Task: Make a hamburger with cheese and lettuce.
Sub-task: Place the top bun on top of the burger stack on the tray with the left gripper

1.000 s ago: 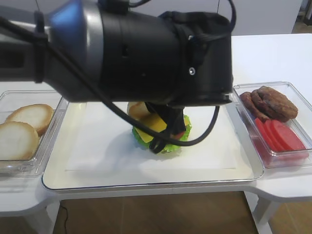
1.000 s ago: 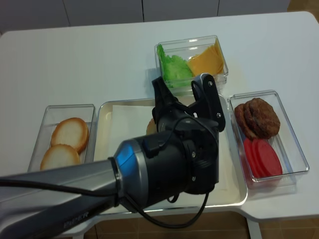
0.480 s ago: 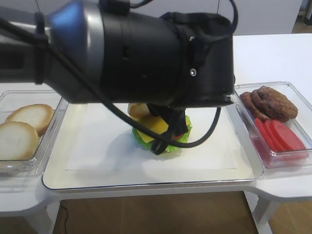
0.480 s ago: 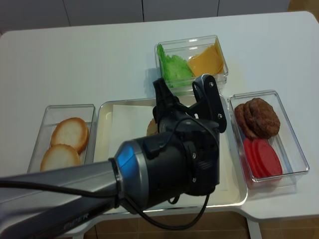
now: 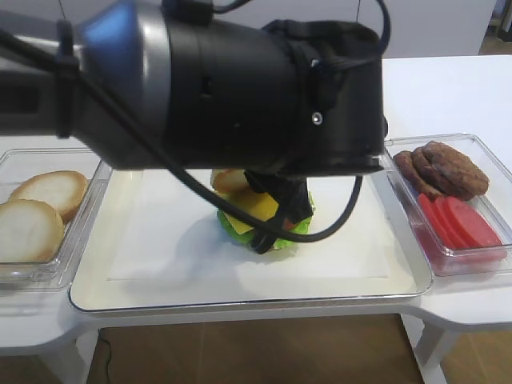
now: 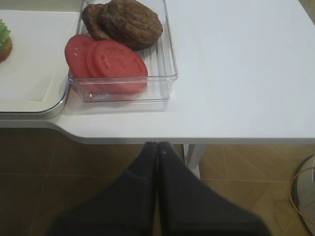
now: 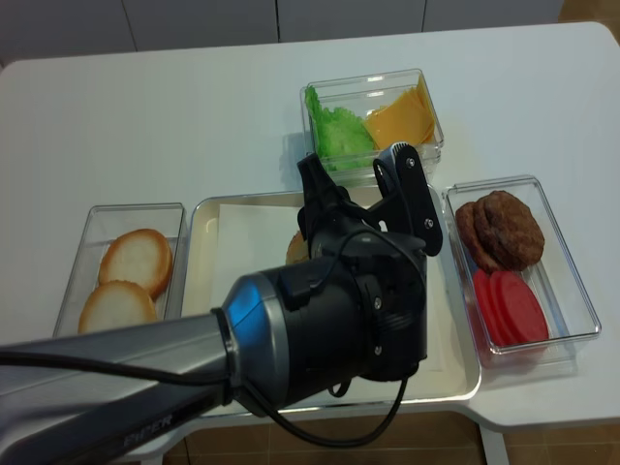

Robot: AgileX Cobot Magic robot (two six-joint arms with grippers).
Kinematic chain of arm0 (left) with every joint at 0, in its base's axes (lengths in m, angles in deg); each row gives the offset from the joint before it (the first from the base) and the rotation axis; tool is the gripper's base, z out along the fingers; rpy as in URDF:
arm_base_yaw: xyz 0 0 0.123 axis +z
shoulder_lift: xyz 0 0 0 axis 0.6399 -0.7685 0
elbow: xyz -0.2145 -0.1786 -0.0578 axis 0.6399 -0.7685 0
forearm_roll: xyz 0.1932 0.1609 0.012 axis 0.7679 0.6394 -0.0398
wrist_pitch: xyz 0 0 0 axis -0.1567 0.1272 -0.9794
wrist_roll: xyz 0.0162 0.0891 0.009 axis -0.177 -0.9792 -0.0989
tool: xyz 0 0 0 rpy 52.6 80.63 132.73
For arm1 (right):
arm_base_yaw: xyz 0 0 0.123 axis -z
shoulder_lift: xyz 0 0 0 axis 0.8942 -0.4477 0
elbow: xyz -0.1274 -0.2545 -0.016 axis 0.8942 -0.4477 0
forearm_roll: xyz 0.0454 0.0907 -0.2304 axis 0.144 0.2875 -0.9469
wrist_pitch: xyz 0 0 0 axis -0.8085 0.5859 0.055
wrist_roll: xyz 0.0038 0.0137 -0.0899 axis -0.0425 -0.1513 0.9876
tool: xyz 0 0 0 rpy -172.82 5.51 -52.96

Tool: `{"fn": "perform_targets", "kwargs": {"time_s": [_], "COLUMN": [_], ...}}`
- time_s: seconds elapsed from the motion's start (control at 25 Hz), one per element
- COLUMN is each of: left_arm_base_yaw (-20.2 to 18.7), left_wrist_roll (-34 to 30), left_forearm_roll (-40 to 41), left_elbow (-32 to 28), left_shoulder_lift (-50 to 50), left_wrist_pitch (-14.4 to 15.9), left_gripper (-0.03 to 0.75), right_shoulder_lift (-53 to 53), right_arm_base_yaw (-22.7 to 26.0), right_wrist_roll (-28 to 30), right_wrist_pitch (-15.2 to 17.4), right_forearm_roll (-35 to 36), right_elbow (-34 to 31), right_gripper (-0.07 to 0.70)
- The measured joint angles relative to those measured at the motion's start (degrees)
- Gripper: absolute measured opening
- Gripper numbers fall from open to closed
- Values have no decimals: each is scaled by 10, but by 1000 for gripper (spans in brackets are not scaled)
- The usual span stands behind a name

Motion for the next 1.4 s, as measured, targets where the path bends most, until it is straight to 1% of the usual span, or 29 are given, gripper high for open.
{"fn": "perform_targets", "kwargs": {"time_s": [0.16,0.44,0.76,1.4], "left_arm_base_yaw": [-1,-6,-10,-13], "left_wrist_roll": [1,1,1,16], "left_forearm_roll": [0,-1,-1,-33], "left_elbow": [0,0,0,0], "left_shoulder_lift": [0,0,0,0], "left_wrist_pitch": [0,-2,-4,-11], "left_gripper": [265,309,329,344], "right_shoulder_lift": [0,0,0,0], "right_arm_base_yaw": [0,0,0,0], "right_wrist_roll": [0,0,0,0], "right_wrist_pitch": [0,0,0,0], "right_forearm_roll": [0,0,0,0], "right_elbow": [0,0,0,0], "right_gripper": [-49,-49,-49,-49]}}
